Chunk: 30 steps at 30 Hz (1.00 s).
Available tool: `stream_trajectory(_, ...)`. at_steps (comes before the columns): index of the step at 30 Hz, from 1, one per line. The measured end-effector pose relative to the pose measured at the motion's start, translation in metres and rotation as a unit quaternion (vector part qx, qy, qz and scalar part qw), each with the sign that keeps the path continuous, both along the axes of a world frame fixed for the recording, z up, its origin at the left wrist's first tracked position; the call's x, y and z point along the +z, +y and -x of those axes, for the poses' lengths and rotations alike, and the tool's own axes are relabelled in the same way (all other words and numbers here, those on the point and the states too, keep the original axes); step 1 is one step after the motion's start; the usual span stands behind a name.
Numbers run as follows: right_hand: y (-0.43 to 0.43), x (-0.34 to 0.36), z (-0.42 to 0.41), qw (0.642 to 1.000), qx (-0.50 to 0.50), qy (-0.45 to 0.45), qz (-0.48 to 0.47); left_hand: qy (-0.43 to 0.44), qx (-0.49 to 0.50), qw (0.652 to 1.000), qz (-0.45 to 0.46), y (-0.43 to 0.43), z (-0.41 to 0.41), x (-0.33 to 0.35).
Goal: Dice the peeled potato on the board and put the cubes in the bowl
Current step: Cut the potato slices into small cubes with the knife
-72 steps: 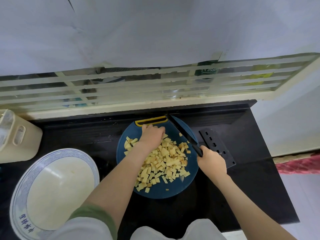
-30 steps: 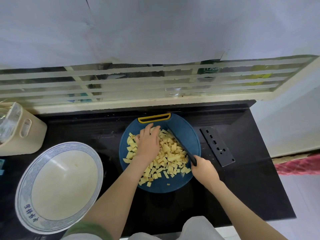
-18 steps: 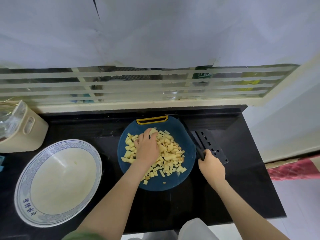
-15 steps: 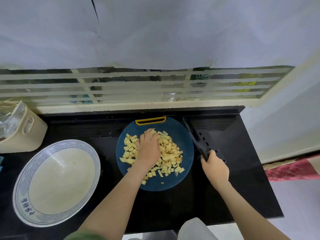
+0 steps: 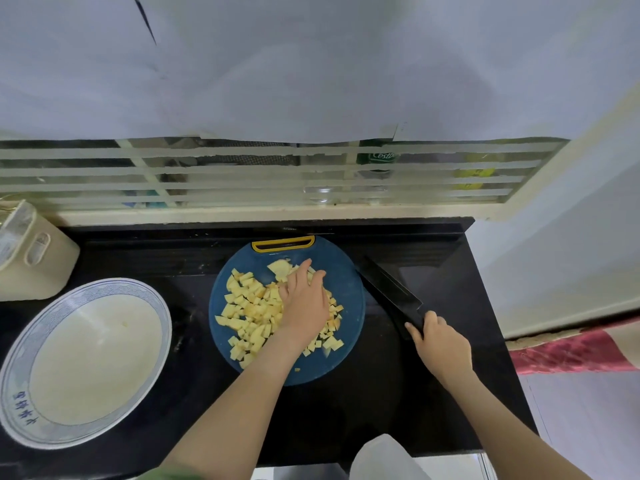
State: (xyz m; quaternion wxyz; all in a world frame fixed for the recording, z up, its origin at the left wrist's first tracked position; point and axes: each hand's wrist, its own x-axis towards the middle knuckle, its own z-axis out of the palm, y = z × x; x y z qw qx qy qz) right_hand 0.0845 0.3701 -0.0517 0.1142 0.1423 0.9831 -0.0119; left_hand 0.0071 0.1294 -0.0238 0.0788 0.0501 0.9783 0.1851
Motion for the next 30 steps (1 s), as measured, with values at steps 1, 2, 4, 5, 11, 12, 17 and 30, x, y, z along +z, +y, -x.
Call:
stream_trajectory(1,0.001,-0.001,0.000,1.000,0.007,-0.003,-0.008,-0.004,0.003,1.000,0.004,0.003,0.000,-0.001)
stream_trajectory(2,0.000,-0.003,0.000,1.000,0.010,-0.005,-0.008,-0.009,0.005,1.000,0.007,0.006,0.000,-0.001)
stream_trajectory(4,0.000,-0.007,-0.002,1.000,0.011,-0.007,0.005,-0.015,0.009,1.000,0.014,0.013,-0.001,-0.001)
stream_trajectory(5,-0.001,-0.009,-0.003,1.000,0.010,-0.008,0.009,-0.016,0.009,1.000,0.017,0.015,-0.001,-0.001)
stream_trajectory(11,0.003,-0.005,0.006,0.998,0.021,-0.050,0.037,-0.051,0.035,0.997,0.048,0.019,-0.005,-0.004)
stream_trajectory(12,0.002,-0.004,0.009,0.997,0.022,-0.059,0.041,-0.059,0.037,0.996,0.053,0.017,-0.005,-0.005)
stream_trajectory(17,0.000,0.000,0.015,0.995,0.046,-0.090,0.013,-0.078,0.029,0.995,0.053,0.009,-0.011,-0.001)
stream_trajectory(30,-0.097,0.045,0.062,0.974,0.174,-0.086,0.115,-0.113,0.114,0.984,0.074,-0.091,-0.032,0.020)
